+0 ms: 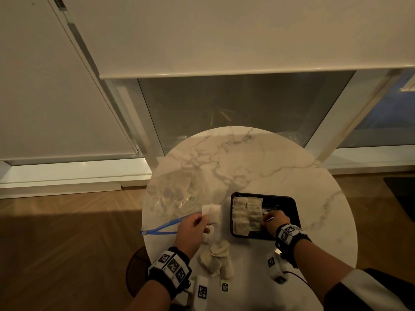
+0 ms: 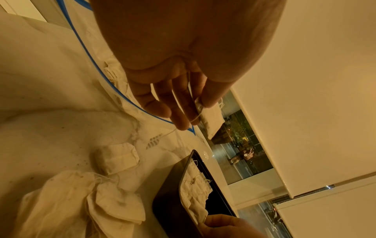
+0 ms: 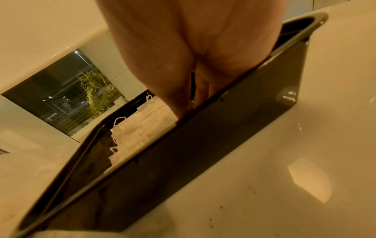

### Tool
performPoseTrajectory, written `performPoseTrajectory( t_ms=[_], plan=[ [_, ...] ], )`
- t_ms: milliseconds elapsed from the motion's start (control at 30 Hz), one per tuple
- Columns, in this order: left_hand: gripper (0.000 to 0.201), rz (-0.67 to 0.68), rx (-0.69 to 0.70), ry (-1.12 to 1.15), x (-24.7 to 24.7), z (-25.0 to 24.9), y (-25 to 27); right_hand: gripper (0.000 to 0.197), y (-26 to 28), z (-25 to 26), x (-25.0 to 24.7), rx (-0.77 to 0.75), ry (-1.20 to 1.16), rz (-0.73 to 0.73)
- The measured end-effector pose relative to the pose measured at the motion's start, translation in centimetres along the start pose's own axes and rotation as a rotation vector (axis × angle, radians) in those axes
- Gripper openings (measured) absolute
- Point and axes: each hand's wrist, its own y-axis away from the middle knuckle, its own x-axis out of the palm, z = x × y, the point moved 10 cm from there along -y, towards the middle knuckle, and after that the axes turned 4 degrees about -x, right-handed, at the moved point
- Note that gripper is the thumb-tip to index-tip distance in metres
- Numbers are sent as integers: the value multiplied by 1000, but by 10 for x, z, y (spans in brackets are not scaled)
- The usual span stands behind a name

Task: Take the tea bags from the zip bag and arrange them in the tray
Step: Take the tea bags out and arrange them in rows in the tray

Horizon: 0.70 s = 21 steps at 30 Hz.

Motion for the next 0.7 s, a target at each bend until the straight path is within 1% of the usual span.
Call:
performPoseTrajectory(
  t_ms=[133, 267, 533, 700],
  plan=[
    [24, 7, 2, -9, 3, -1, 1, 8, -3, 1, -2, 3, -21, -4],
    [21, 9, -1, 5, 6, -3, 2, 15, -3, 1, -8, 20, -29, -38],
    [20, 16, -12, -8, 10, 1, 4, 18, 4, 8, -7, 9, -52, -17],
    [19, 28, -9, -14, 18, -1, 5, 9, 11, 11, -24, -14, -60, -57]
  ],
)
